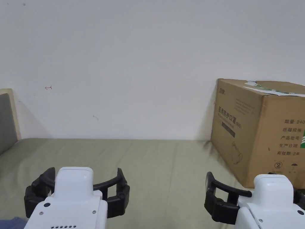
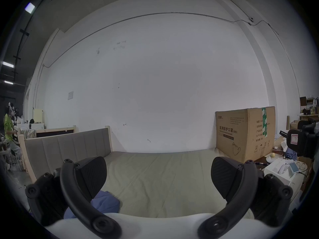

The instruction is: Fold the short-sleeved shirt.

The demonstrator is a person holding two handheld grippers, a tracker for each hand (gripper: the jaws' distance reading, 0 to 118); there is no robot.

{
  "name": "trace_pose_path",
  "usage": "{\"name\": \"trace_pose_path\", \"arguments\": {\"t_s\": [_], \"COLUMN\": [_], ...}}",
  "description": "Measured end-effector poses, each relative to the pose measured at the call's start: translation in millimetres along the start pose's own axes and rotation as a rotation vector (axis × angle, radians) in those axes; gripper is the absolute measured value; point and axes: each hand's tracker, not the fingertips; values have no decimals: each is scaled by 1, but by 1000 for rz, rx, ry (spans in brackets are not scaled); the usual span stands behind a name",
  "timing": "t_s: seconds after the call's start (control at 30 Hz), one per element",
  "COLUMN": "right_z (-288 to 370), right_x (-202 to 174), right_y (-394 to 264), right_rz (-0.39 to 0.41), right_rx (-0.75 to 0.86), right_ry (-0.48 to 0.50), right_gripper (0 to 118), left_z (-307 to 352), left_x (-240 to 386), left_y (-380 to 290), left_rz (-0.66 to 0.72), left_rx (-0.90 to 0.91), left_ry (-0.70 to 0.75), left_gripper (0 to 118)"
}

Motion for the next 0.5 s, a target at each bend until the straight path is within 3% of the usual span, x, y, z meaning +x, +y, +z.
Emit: {"name": "trace_pose_path", "arguments": {"t_s": [0.5], "right_z": [-3], "right_x": [4], "right_y": [-8], "right_rz": [-38], "right_rx": [-47], "right_ry": [-13], "right_gripper": [118], "left_z": [0], "left_x": [-4], "left_y": [-7], "left_rz": [12], "left_rx": [-16], "left_ry": [19], "left_gripper": [118]}}
